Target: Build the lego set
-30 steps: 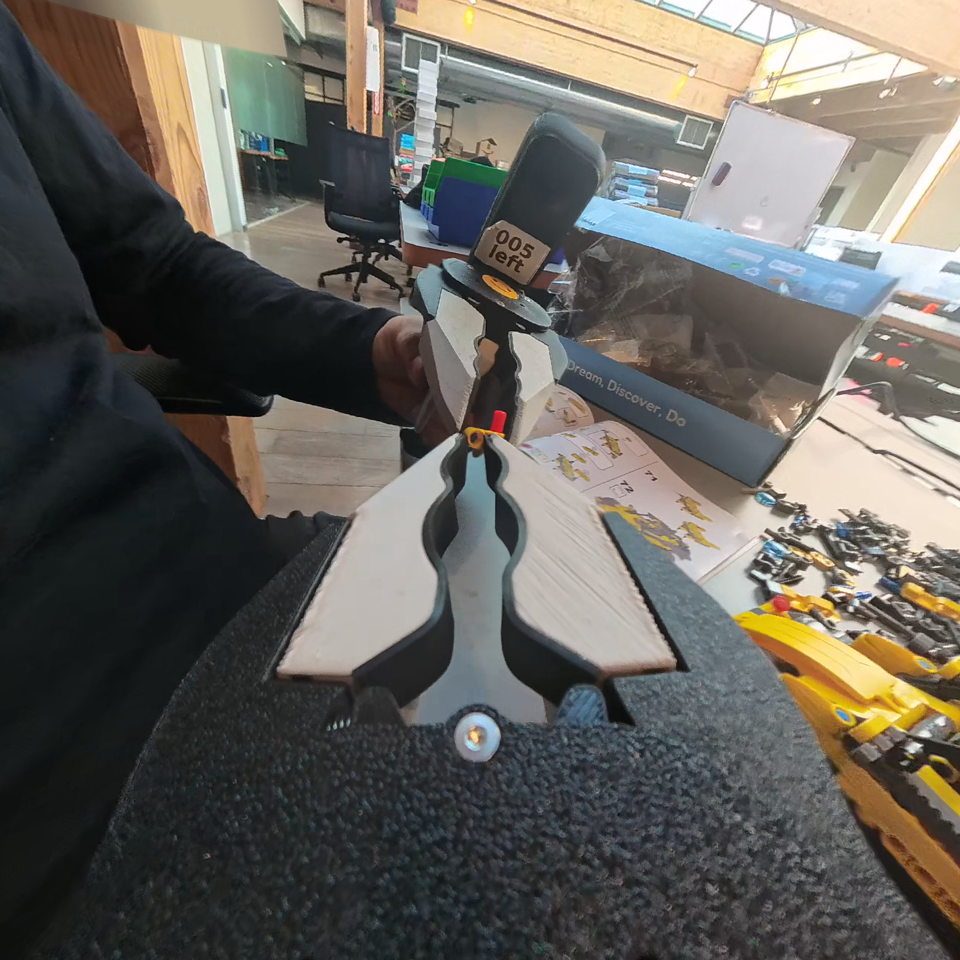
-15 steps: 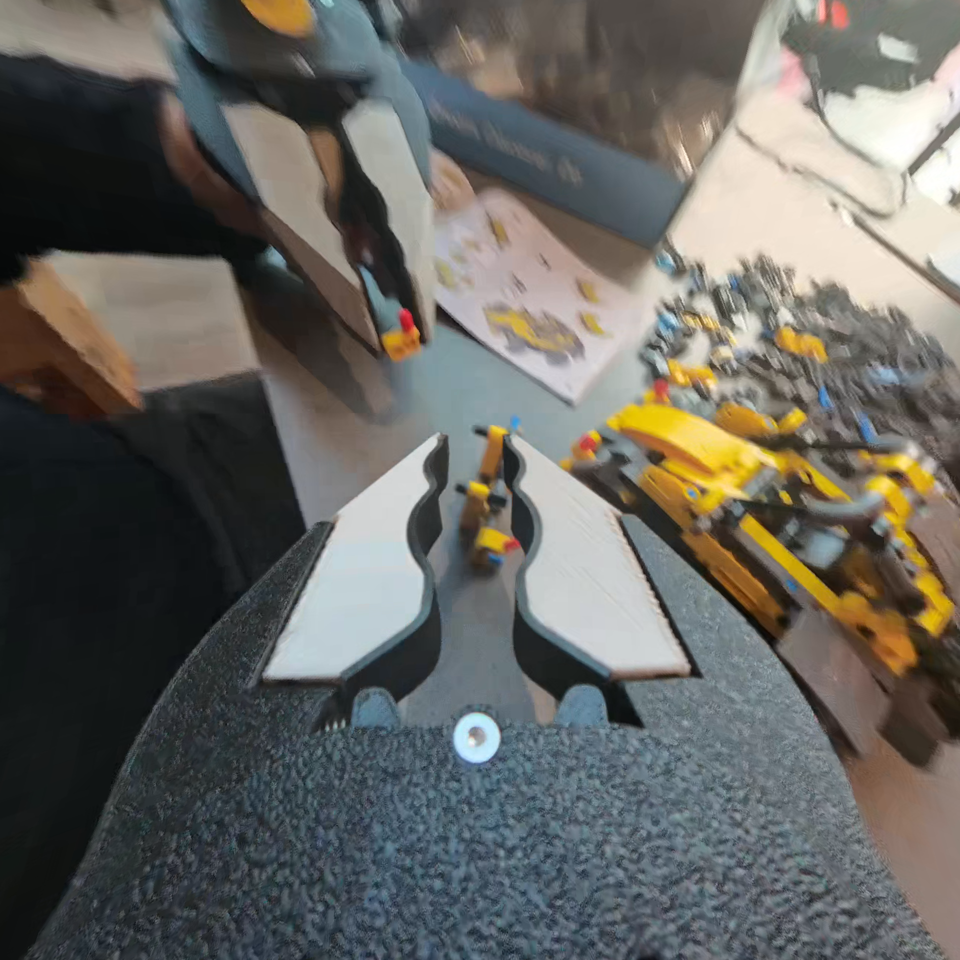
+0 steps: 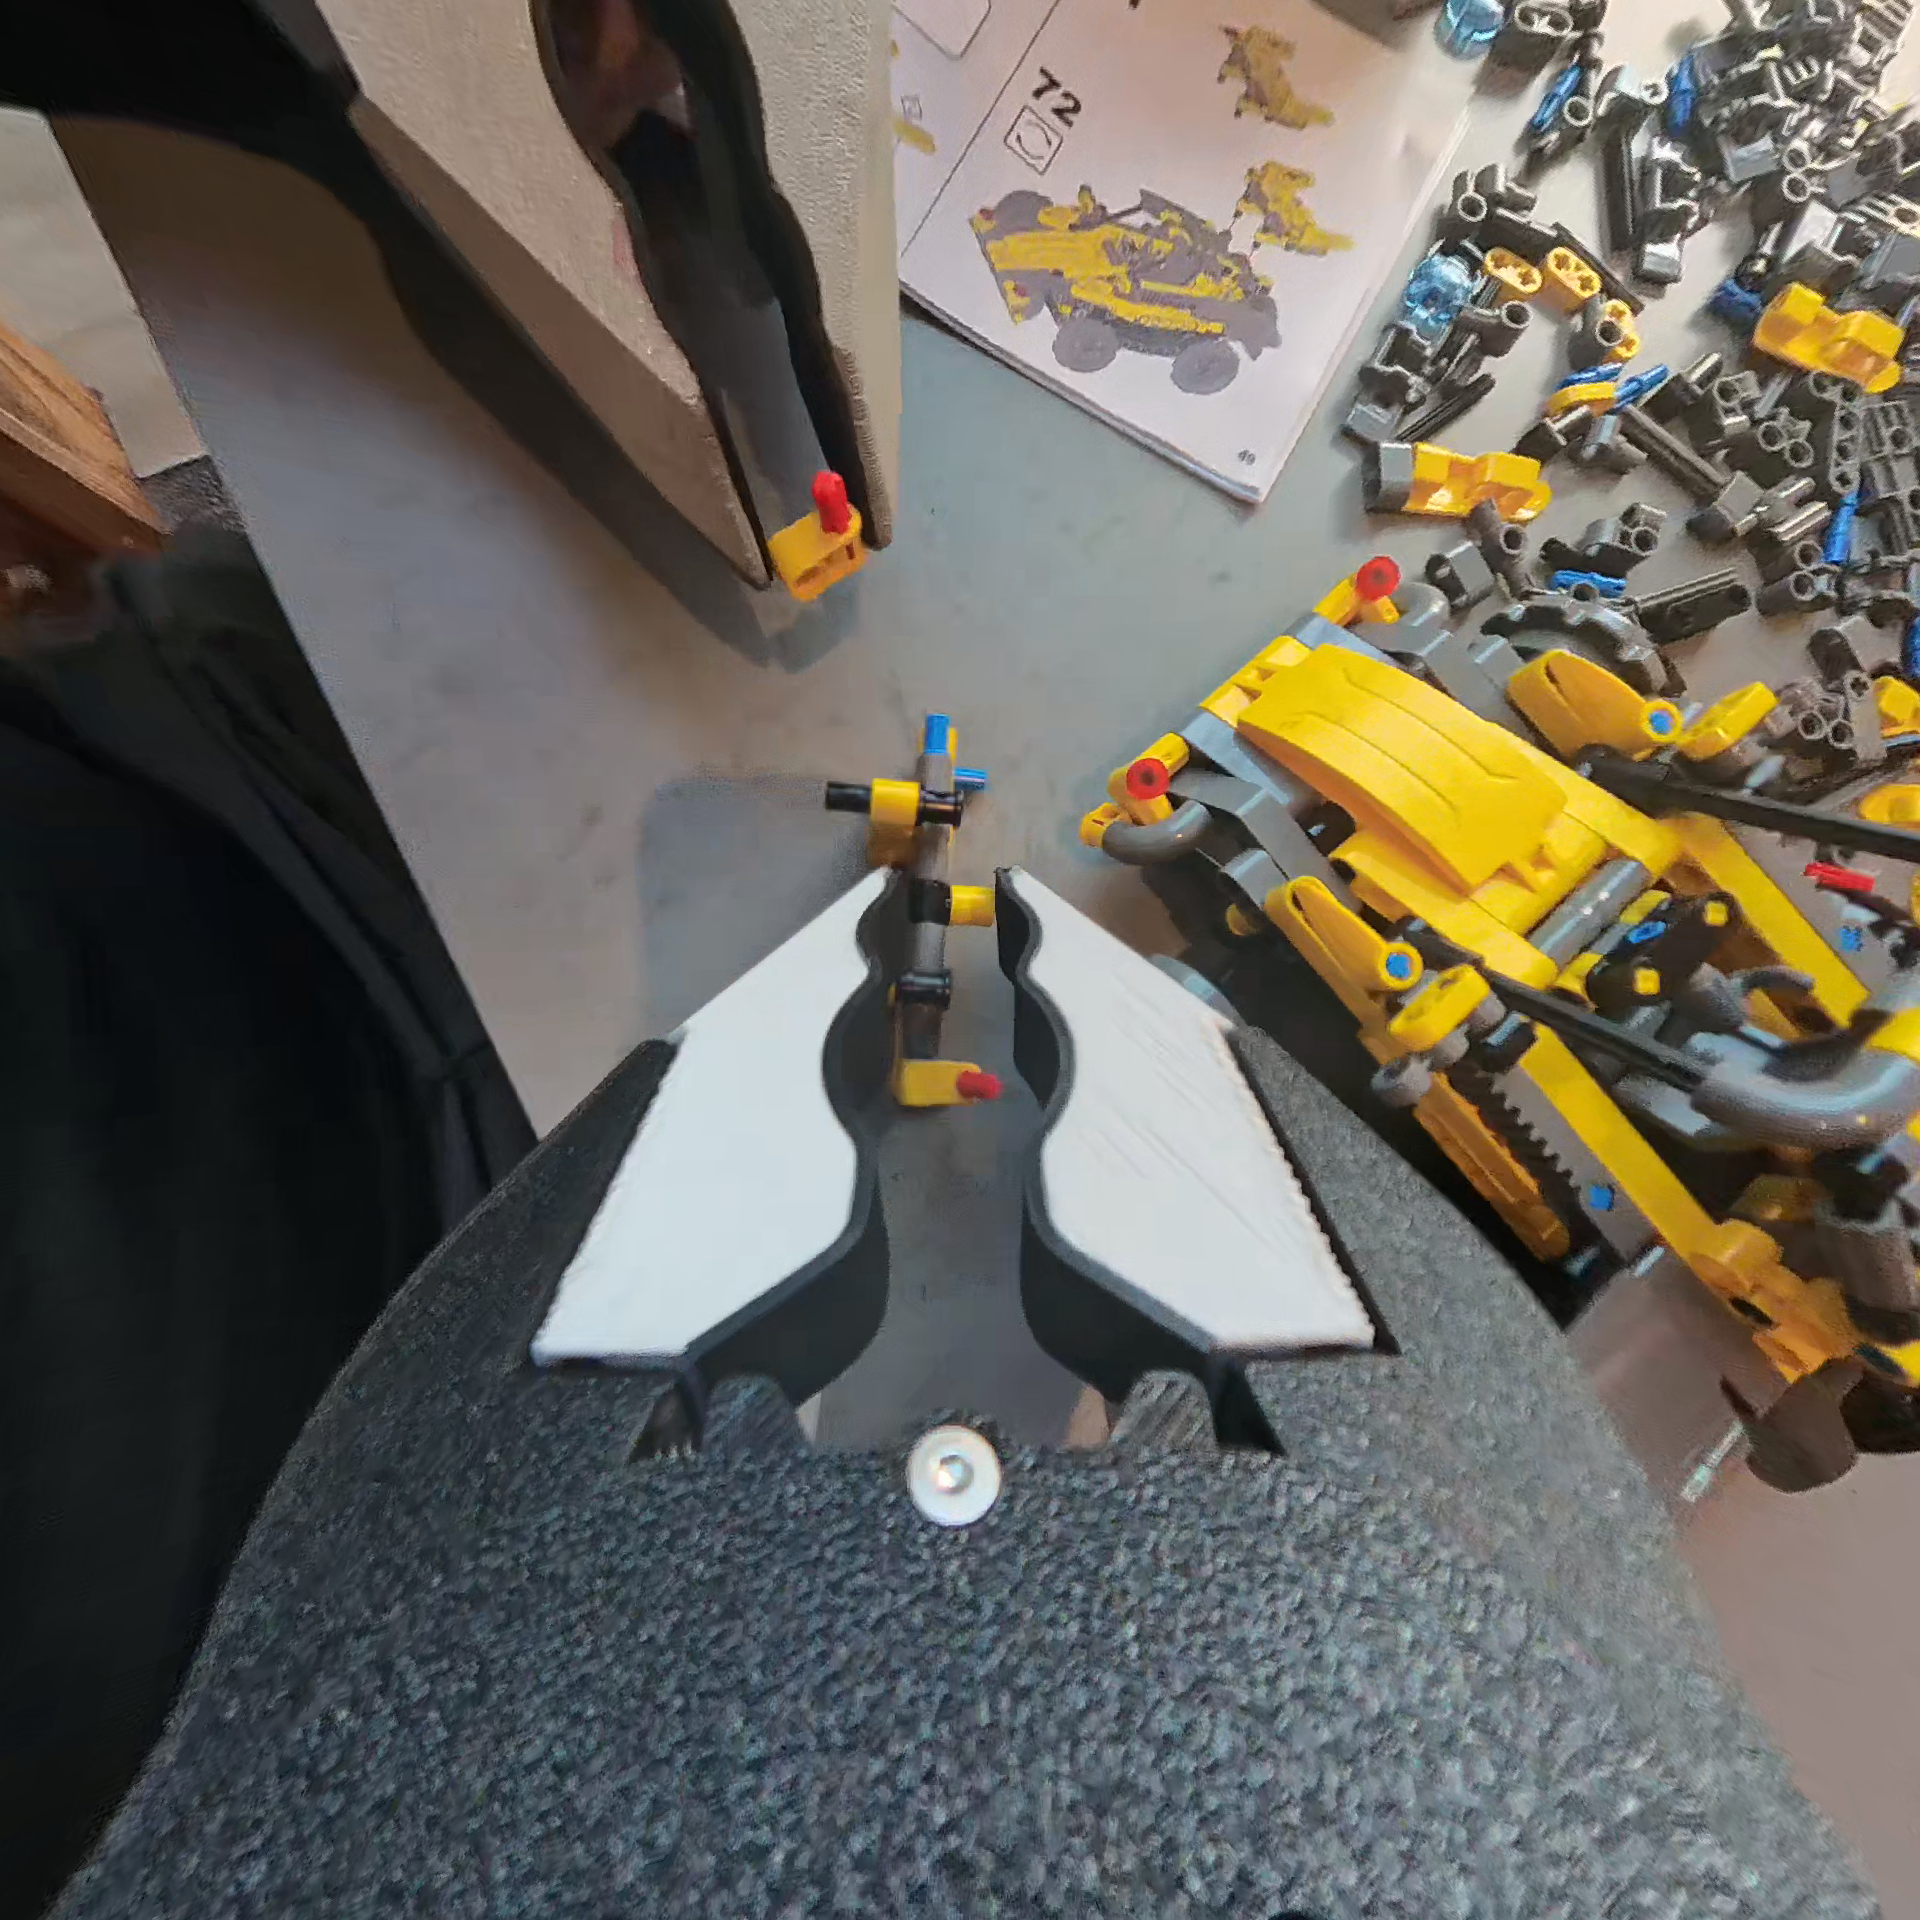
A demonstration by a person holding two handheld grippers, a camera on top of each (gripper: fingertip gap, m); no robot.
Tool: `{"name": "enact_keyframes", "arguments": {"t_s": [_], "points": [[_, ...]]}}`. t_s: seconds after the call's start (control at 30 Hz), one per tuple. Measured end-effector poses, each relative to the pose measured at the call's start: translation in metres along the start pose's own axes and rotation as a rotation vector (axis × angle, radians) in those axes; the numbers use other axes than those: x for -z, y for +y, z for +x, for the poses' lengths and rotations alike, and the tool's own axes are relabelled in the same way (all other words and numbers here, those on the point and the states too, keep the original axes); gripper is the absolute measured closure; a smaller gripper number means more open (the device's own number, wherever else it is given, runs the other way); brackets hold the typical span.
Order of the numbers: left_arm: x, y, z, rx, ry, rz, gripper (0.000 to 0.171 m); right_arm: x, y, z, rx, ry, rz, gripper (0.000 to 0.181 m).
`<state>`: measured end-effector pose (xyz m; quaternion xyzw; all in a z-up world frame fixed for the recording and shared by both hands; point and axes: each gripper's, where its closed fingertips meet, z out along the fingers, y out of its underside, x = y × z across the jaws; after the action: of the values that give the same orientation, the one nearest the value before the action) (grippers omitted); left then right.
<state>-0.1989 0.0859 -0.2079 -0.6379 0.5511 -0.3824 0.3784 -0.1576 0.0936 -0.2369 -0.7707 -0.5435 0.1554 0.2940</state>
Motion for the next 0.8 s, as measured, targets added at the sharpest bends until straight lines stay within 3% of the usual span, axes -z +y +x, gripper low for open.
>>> {"name": "enact_keyframes", "arguments": {"t_s": [0.17,0.53,0.8], "points": [[-0.002,0.004,0.003,-0.033,0.038,-0.030,0.160,-0.008,-0.002,0.000,0.015,-0.069,-0.034,0.164],[-0.013,0.015,0.018,-0.166,0.035,-0.109,0.160,-0.002,-0.002,-0.023,0.282,-0.124,0.003,0.165],[-0.011,0.017,0.027,-0.220,0.025,-0.113,0.160,-0.002,-0.002,-0.034,0.273,-0.161,0.065,0.165]]}}
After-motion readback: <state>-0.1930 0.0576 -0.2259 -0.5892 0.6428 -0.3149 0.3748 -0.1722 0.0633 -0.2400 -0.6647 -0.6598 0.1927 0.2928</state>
